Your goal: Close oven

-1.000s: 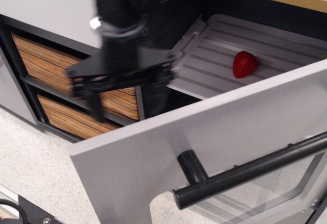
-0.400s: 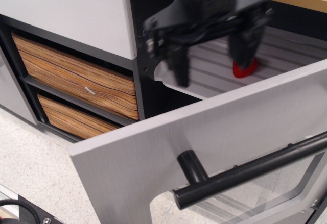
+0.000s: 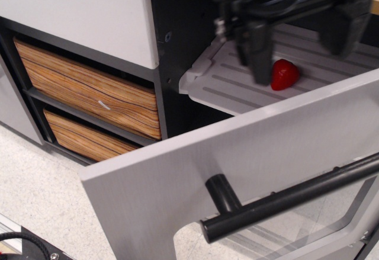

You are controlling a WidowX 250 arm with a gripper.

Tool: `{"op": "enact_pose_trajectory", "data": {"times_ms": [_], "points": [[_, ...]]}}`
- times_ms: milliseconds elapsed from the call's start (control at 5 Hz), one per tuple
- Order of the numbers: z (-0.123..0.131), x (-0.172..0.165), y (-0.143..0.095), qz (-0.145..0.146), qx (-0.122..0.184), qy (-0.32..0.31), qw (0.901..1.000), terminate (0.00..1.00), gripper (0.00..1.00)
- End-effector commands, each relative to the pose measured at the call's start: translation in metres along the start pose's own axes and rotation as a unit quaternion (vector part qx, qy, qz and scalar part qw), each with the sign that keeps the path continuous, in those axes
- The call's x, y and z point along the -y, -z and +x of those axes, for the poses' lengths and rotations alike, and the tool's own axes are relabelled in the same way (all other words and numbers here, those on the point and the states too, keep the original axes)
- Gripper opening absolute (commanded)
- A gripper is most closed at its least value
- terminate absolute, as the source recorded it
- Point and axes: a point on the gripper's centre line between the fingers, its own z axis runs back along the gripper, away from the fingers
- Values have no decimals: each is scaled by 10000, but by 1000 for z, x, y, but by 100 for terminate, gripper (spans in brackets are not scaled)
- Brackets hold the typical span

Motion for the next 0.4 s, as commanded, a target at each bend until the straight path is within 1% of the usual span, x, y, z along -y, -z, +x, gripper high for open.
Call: {"op": "enact_pose_trajectory", "data": {"times_ms": [0, 200], "points": [[-34, 25, -21, -222, -374, -3, 9991, 0, 100], [-54, 28, -1, -82, -702, -29, 9975, 0, 100]]}}
